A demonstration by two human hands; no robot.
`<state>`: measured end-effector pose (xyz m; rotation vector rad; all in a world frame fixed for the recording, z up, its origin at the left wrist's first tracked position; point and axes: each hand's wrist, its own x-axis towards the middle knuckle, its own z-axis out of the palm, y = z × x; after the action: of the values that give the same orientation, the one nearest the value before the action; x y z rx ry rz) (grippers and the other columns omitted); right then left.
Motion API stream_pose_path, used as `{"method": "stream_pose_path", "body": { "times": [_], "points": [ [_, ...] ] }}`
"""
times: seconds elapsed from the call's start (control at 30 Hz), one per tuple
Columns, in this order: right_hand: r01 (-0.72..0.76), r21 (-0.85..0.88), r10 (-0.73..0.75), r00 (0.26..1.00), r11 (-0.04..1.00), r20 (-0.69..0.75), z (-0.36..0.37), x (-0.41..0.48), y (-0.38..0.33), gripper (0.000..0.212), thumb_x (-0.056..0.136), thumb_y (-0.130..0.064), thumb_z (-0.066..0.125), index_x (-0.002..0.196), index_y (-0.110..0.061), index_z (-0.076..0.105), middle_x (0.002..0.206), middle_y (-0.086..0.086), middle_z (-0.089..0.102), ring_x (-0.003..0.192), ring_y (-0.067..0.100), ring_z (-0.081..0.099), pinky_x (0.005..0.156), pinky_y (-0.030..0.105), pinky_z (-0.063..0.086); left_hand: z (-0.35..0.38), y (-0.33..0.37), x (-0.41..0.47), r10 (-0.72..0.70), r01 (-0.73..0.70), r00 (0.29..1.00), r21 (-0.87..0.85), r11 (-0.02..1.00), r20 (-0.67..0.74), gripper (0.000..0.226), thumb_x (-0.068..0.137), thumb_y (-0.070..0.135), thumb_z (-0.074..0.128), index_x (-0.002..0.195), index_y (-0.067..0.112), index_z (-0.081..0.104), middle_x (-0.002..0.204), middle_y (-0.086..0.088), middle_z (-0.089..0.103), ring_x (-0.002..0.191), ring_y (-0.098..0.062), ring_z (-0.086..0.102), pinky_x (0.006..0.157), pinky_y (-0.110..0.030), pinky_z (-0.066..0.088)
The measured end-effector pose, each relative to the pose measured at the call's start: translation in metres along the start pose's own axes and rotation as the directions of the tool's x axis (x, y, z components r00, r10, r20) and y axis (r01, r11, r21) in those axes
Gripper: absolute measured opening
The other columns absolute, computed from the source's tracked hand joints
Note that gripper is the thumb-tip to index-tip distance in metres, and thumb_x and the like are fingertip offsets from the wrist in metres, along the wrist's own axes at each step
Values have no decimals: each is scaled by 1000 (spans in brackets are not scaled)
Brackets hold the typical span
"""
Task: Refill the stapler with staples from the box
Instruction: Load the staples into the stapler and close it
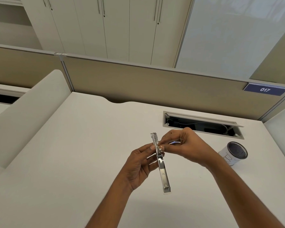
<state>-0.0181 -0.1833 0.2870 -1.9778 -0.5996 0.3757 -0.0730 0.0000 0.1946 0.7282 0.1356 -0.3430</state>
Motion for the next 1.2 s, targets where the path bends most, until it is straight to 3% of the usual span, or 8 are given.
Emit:
{"method": "stream_pose_path", "body": {
  "times": [0.2, 0.33, 0.43, 0.5, 0.7, 0.87, 1.03, 1.2],
  "points": [
    [95, -223, -102, 995, 970, -21, 3, -3, -2, 15, 86, -20, 80, 100, -26, 83, 90, -7, 75, 86, 10, 72, 75, 20, 58, 0, -2, 0, -7, 7, 1000, 13, 1000, 4, 42, 81, 23, 83, 117, 2, 76, 98, -10, 78, 92, -22, 76, 68, -28, 62],
    [236, -476, -250, 968, 847, 36, 3, -8, -5, 18, 91, -18, 75, 105, -29, 81, 92, -9, 73, 81, 7, 68, 69, 12, 50, 0, -3, 1, -4, 4, 1000, 42, 999, 0, 57, 70, 31, 94, 117, 3, 76, 101, -11, 78, 94, -22, 76, 70, -28, 62],
    [305, -587, -319, 944, 750, 83, 5, -12, -5, 22, 92, -13, 71, 108, -26, 80, 94, -6, 73, 76, 10, 67, 65, 21, 51, 0, -4, 2, 3, -3, 1000, 51, 999, -6, 59, 69, 33, 94, 118, 5, 76, 101, -11, 78, 95, -23, 76, 71, -28, 62],
    [319, -611, -343, 936, 725, 82, 6, -14, -6, 23, 92, -12, 69, 108, -25, 79, 95, -7, 73, 76, 12, 68, 65, 28, 54, 0, -3, 2, 6, -6, 1000, 51, 999, -1, 59, 69, 33, 94, 118, 5, 76, 102, -11, 78, 96, -23, 76, 71, -28, 62],
    [333, -641, -373, 925, 691, 79, 6, -16, -11, 24, 90, -6, 70, 105, -22, 79, 96, -5, 73, 76, 14, 68, 65, 27, 53, 3, 0, 3, 7, -7, 1000, 54, 999, 10, 59, 68, 32, 95, 116, 5, 77, 101, -11, 78, 94, -24, 77, 69, -28, 63],
    [334, -686, -353, 928, 646, 119, 4, -15, -12, 26, 89, -3, 67, 102, -21, 79, 101, -1, 72, 76, 20, 69, 64, 35, 55, 4, -1, 1, -1, 1, 1000, 58, 998, 10, 60, 66, 32, 96, 115, 4, 77, 98, -10, 78, 93, -24, 77, 68, -29, 62],
    [355, -739, -343, 922, 573, 178, 3, -14, -12, 22, 87, -3, 72, 99, -20, 79, 108, 3, 71, 74, 18, 69, 60, 20, 43, 4, -1, 0, -6, 5, 1000, 86, 996, 17, 58, 68, 33, 95, 116, 5, 77, 105, -12, 78, 93, -24, 76, 69, -30, 62],
    [359, -775, -363, 914, 520, 180, 3, -10, -8, 21, 89, -6, 73, 102, -20, 78, 118, 8, 69, 82, 19, 71, 62, 31, 60, 5, -1, 0, -11, 9, 1000, 91, 996, 22, 56, 69, 33, 94, 115, 5, 77, 107, -14, 78, 93, -23, 76, 70, -30, 62]
  ]
}}
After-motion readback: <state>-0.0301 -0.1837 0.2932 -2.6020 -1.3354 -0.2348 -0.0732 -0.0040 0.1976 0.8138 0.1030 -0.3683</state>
